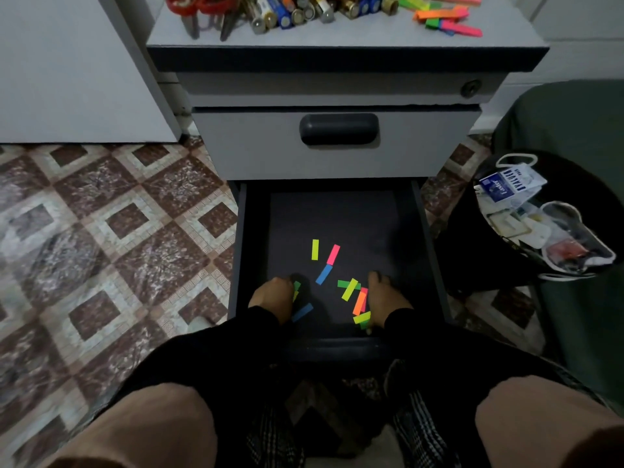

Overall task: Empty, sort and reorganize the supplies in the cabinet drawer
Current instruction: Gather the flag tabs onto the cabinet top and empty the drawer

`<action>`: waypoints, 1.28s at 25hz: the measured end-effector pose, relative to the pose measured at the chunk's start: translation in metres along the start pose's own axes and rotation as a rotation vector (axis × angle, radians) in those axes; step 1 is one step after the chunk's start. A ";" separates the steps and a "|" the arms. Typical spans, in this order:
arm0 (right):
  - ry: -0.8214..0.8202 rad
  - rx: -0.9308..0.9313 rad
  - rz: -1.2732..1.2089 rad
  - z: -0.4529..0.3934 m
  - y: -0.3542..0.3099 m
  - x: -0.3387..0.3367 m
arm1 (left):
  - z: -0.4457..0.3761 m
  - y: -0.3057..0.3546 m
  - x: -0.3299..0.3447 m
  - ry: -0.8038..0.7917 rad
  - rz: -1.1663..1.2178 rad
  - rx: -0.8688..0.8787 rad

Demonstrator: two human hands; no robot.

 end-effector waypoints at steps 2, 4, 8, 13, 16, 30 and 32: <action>0.018 -0.073 0.008 -0.001 -0.008 0.004 | -0.005 0.006 -0.002 -0.009 0.012 -0.009; 0.007 -0.103 -0.041 -0.003 -0.011 0.002 | -0.008 0.013 -0.005 -0.020 0.043 -0.034; 0.098 -0.139 -0.125 -0.013 -0.017 0.000 | -0.013 0.018 -0.008 0.077 0.203 -0.054; 0.291 -0.233 -0.147 -0.027 -0.024 -0.011 | -0.010 0.021 -0.007 0.108 0.118 -0.054; 0.181 -0.353 -0.062 -0.033 -0.030 -0.012 | -0.017 0.023 -0.003 0.067 0.045 -0.026; 0.052 -0.441 0.250 -0.011 -0.026 -0.001 | -0.034 0.015 -0.006 0.252 0.155 -0.019; 0.081 -0.463 0.182 -0.012 -0.023 -0.001 | -0.038 0.019 -0.005 0.207 0.069 0.051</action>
Point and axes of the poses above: each hand's wrist, its own z-axis away from the middle knuckle, its own x-axis out of the palm, y = z × x, the point moved 1 cm from there along -z, towards the middle knuckle, and after that the axes turned 5 degrees about -z, right-handed, at the moved point
